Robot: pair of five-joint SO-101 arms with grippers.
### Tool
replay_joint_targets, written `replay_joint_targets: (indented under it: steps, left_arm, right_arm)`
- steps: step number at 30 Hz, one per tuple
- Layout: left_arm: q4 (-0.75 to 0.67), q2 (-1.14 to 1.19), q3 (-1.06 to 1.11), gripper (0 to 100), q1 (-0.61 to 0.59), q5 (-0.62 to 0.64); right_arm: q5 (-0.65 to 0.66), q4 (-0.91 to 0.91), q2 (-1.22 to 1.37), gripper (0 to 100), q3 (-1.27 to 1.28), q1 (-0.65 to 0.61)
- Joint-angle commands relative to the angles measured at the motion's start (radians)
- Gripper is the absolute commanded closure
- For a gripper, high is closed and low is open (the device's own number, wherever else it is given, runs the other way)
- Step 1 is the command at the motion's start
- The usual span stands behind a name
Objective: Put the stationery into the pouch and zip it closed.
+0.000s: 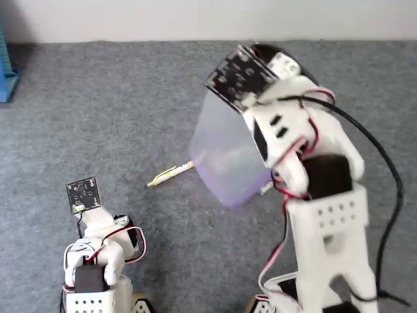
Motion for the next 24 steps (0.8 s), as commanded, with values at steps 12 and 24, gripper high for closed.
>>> replay_joint_targets:
  steps: [12,24]
  left_arm:
    - [-0.023,-0.008,-0.005,99,-0.002,0.0]
    - [-0.023,-0.008,-0.005,99,-0.002,0.0]
  right_arm:
    - [-0.072,0.57,-0.051,99.1,-0.092,-0.268]
    - [-0.328,0.809,0.001,99.1,-0.091,-0.311]
